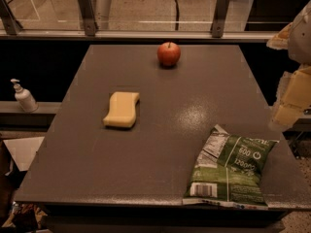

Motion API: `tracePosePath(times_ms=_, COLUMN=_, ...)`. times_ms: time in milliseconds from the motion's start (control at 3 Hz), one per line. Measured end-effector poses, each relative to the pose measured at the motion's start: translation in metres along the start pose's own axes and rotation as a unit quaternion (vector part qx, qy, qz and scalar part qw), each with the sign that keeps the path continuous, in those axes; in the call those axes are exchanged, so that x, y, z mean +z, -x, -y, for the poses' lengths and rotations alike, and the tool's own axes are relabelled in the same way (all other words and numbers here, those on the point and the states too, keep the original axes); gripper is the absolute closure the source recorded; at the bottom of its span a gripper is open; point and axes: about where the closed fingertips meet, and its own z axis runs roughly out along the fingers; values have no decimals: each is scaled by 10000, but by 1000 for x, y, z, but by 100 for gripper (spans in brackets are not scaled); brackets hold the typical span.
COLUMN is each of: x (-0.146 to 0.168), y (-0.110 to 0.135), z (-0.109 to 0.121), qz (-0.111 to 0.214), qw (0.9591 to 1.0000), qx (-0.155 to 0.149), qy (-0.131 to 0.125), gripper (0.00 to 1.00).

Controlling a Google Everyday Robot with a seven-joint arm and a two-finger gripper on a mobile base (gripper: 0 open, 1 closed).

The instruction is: Pick sponge

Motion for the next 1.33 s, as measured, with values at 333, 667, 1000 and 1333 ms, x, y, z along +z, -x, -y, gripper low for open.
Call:
tracePosePath(times_ms=333, x=0, y=0, z=0, qz=0, qw=10000, qx=0, qy=-1, gripper=0)
tracePosePath(times_ms=667, x=16, y=15, z=-6, qz=17, qw=9999, qx=-115, qy=35, gripper=0)
tracePosePath(times_ms=1000, x=40, y=44, z=-22, qz=141, qw=9987, qx=-482, qy=72, gripper=0)
tracePosePath(times_ms=1333, x=66, y=75, z=-37, qz=374, qw=9965, qx=-714, qy=221, gripper=0)
